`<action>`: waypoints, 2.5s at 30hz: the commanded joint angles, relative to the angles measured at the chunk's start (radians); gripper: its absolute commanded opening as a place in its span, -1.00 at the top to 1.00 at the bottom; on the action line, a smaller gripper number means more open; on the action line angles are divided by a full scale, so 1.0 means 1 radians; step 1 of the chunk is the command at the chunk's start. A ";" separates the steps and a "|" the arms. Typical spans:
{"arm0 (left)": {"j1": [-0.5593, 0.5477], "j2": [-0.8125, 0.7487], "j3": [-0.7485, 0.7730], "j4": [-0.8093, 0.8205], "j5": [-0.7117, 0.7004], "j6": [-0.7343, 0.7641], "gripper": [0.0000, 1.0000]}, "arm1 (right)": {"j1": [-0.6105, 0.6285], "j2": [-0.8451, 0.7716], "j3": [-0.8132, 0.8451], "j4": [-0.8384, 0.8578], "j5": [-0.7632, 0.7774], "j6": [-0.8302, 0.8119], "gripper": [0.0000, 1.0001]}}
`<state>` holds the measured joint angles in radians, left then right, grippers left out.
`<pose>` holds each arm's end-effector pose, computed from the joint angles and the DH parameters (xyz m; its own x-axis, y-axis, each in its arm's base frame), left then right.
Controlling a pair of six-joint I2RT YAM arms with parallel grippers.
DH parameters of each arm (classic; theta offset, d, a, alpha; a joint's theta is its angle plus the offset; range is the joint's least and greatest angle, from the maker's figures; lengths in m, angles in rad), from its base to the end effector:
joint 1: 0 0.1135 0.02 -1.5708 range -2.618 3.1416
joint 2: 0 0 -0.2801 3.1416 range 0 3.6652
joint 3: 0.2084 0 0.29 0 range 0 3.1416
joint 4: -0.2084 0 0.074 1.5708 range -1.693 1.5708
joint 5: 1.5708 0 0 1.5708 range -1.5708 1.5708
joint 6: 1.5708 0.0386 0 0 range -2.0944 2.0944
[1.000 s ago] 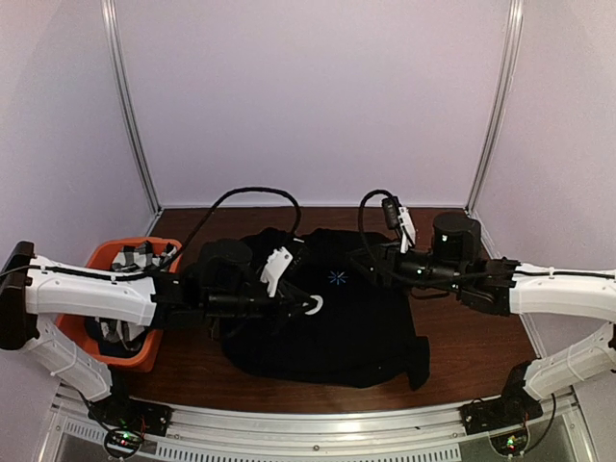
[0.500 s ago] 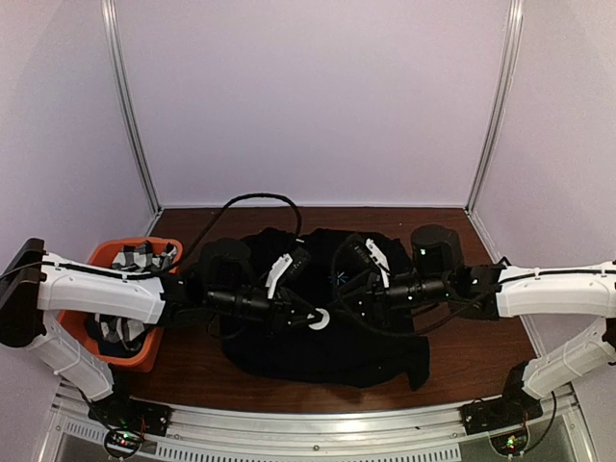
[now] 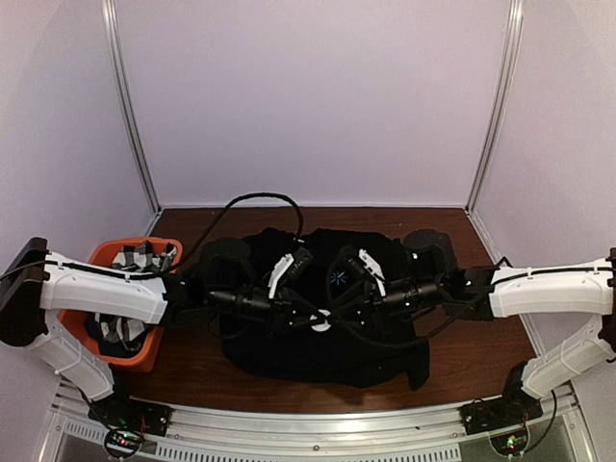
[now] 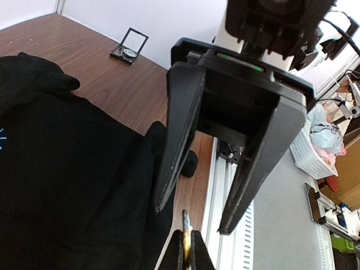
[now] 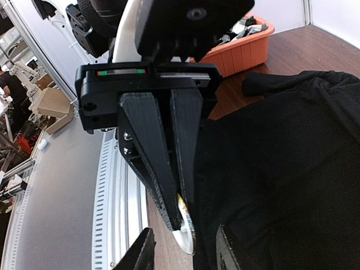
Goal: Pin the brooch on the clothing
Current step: Pass from the left arm to the right
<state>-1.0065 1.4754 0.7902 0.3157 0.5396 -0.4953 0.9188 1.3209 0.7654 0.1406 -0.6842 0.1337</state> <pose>0.1709 -0.3071 0.2205 -0.6363 0.2428 -0.7323 0.7714 0.1925 -0.6065 0.1739 0.2680 0.2444 -0.3713 -0.3162 -0.8730 -0.9257 0.0531 0.3745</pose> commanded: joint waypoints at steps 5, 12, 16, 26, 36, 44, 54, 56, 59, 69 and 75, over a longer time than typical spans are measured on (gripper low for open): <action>0.009 0.008 -0.011 0.072 0.036 -0.005 1.00 | 0.003 0.031 -0.015 -0.011 -0.057 -0.022 0.37; 0.008 0.005 -0.014 0.081 0.037 -0.005 1.00 | 0.003 0.040 -0.024 0.029 -0.097 0.004 0.64; 0.010 -0.023 -0.060 0.158 -0.002 -0.036 1.00 | 0.003 0.038 -0.057 0.110 -0.123 0.043 0.62; 0.010 -0.045 -0.252 0.622 -0.066 -0.175 1.00 | 0.002 0.149 -0.271 1.037 -0.097 0.527 0.18; 0.009 -0.032 -0.319 0.845 -0.069 -0.248 1.00 | 0.005 0.311 -0.282 1.403 0.027 0.671 0.26; 0.010 -0.023 -0.341 0.867 -0.119 -0.266 1.00 | 0.010 0.308 -0.252 1.374 0.022 0.655 0.27; 0.009 0.036 -0.336 0.956 -0.111 -0.312 1.00 | 0.023 0.314 -0.225 1.375 -0.011 0.654 0.27; 0.009 0.036 -0.338 0.958 -0.117 -0.313 1.00 | 0.026 0.316 -0.219 1.377 -0.014 0.658 0.27; 0.010 0.032 -0.344 0.963 -0.125 -0.313 1.00 | 0.029 0.319 -0.208 1.354 -0.015 0.649 0.29; 0.010 0.047 -0.355 1.013 -0.130 -0.329 1.00 | 0.047 0.342 -0.187 1.331 -0.013 0.648 0.45; 0.009 0.050 -0.355 1.029 -0.123 -0.334 1.00 | 0.049 0.347 -0.175 1.292 -0.001 0.638 0.49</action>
<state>-1.0012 1.5124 0.4469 1.2808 0.4183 -0.8219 0.9600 1.6611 0.5682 1.3289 -0.6842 0.7860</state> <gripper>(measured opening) 0.027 0.265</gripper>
